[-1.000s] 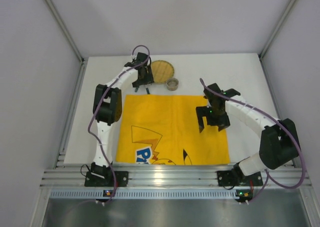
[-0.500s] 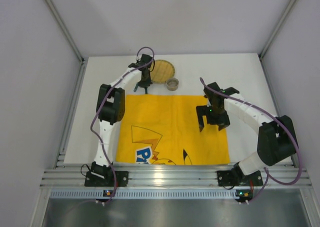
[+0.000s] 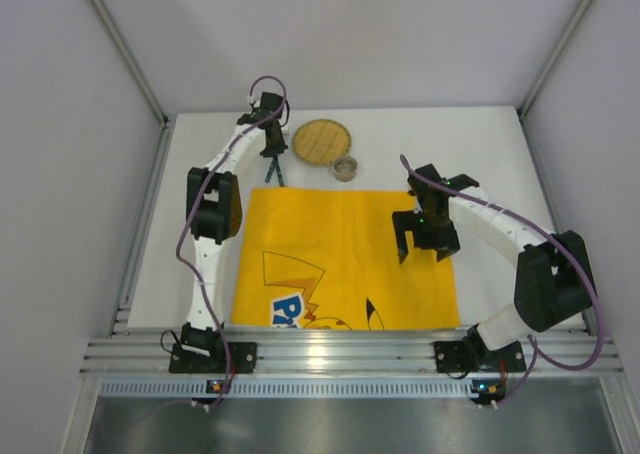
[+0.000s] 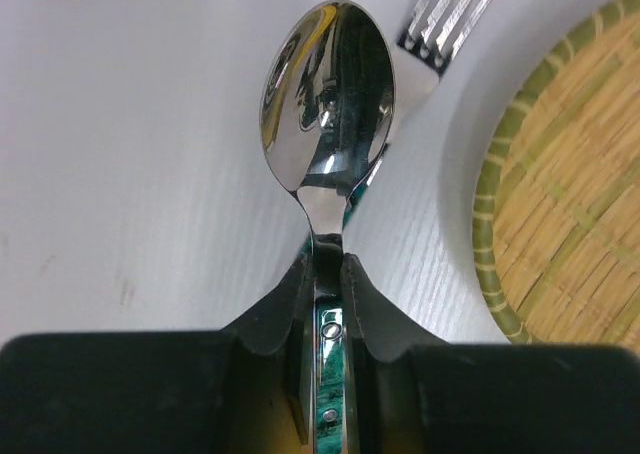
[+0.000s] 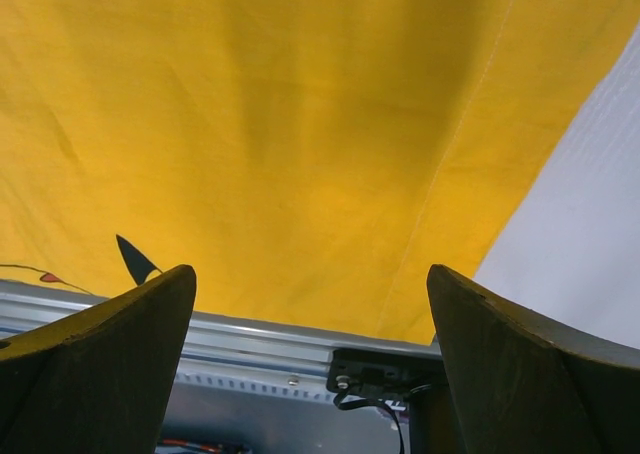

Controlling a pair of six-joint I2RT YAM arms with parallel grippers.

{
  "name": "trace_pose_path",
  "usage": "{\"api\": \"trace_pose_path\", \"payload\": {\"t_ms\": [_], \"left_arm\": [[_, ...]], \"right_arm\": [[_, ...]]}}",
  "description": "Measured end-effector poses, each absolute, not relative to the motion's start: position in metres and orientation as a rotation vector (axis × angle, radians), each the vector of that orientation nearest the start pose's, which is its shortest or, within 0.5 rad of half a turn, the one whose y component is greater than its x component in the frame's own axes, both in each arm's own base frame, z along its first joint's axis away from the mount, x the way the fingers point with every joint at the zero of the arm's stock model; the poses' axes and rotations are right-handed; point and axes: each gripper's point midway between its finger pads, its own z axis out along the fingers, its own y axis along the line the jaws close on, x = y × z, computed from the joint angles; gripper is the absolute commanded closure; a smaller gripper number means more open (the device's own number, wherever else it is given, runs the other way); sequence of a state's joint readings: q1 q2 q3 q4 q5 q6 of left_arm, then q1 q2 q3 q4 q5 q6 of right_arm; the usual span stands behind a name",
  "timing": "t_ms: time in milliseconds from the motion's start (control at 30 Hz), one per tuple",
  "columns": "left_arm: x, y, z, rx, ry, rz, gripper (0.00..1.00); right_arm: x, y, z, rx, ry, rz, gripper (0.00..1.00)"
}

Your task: Set the dinner table for one person

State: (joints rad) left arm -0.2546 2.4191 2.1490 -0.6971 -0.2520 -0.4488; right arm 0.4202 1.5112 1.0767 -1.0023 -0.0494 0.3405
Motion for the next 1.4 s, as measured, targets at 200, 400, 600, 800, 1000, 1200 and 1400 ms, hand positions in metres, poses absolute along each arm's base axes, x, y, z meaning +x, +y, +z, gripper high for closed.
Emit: {"api": "trace_pose_path", "payload": {"t_ms": [200,400,600,800,1000,1200,1400], "left_arm": [[0.586,-0.106,0.111,-0.413,2.307,-0.038,1.00],[0.581,-0.117,0.238,-0.396,2.066,-0.171,1.00],[0.525,-0.144,0.315,-0.327,1.959,-0.337,1.00],[0.462,-0.217,0.265,-0.249,2.135,-0.559,1.00],[0.406,-0.286,0.227,-0.182,2.293,-0.689,1.00],[0.373,-0.331,0.232,-0.133,2.312,-0.791,1.00],[0.354,-0.354,0.234,-0.105,2.316,-0.823,1.00]], "right_arm": [[0.216,0.124,0.078,-0.127,3.030,0.168,0.00],[0.226,0.133,0.091,-0.127,2.986,0.226,0.01],[0.241,0.160,0.133,-0.137,2.824,0.456,0.01],[0.260,0.205,0.212,-0.184,2.507,0.829,0.01],[0.271,0.233,0.246,-0.206,2.358,1.037,0.14],[0.275,0.243,0.235,-0.202,2.365,1.102,0.32],[0.272,0.245,0.219,-0.183,2.388,1.126,0.45]]}}
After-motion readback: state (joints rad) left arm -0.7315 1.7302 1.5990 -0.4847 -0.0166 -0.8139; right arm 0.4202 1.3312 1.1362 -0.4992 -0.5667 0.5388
